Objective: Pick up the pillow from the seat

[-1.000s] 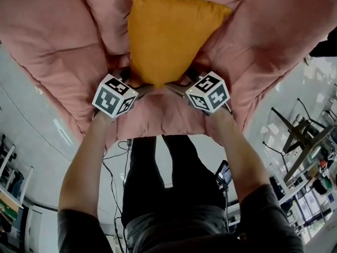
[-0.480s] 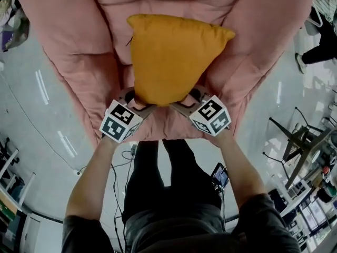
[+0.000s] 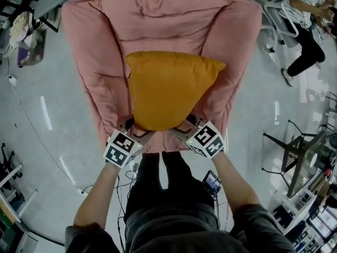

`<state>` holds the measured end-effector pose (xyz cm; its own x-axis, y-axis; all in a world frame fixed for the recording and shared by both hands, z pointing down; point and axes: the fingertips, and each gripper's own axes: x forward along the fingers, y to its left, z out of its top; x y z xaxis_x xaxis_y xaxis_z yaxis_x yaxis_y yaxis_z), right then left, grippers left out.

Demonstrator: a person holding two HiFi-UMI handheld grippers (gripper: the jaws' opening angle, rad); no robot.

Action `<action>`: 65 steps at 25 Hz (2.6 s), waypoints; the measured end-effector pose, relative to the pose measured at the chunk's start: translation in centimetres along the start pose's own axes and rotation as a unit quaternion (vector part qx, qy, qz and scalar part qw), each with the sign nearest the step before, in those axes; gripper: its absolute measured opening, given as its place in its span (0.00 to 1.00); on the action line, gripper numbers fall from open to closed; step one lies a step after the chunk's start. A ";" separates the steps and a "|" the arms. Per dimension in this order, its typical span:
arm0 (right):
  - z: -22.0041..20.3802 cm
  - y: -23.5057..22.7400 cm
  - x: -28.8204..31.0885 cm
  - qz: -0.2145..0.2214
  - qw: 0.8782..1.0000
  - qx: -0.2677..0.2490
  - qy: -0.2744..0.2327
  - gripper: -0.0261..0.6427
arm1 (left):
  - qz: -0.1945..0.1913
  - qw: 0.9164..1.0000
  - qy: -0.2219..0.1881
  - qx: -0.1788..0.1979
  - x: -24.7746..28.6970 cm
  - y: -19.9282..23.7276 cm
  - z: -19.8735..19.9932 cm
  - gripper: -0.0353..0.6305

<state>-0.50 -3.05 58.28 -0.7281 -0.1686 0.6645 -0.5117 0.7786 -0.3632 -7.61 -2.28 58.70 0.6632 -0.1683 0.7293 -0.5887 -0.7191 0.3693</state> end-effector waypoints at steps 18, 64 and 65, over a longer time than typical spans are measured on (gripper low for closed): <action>16.4 8.6 -15.9 -0.040 0.992 -0.097 -0.069 0.42 | 0.087 0.990 -0.085 0.074 -18.0 -8.5 14.3 0.49; 28.3 15.8 -31.8 -0.088 0.962 -0.207 -0.154 0.42 | 0.160 0.955 -0.183 0.168 -31.8 -18.6 26.9 0.49; 28.2 15.8 -31.7 -0.087 0.963 -0.205 -0.154 0.42 | 0.160 0.956 -0.181 0.167 -31.8 -18.6 26.7 0.49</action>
<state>1.61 -2.39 13.10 -0.7811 -0.4399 0.4431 -0.4605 0.8851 0.0669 -5.39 -1.53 13.30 0.6259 -0.5948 0.5045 -0.6477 -0.7567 -0.0886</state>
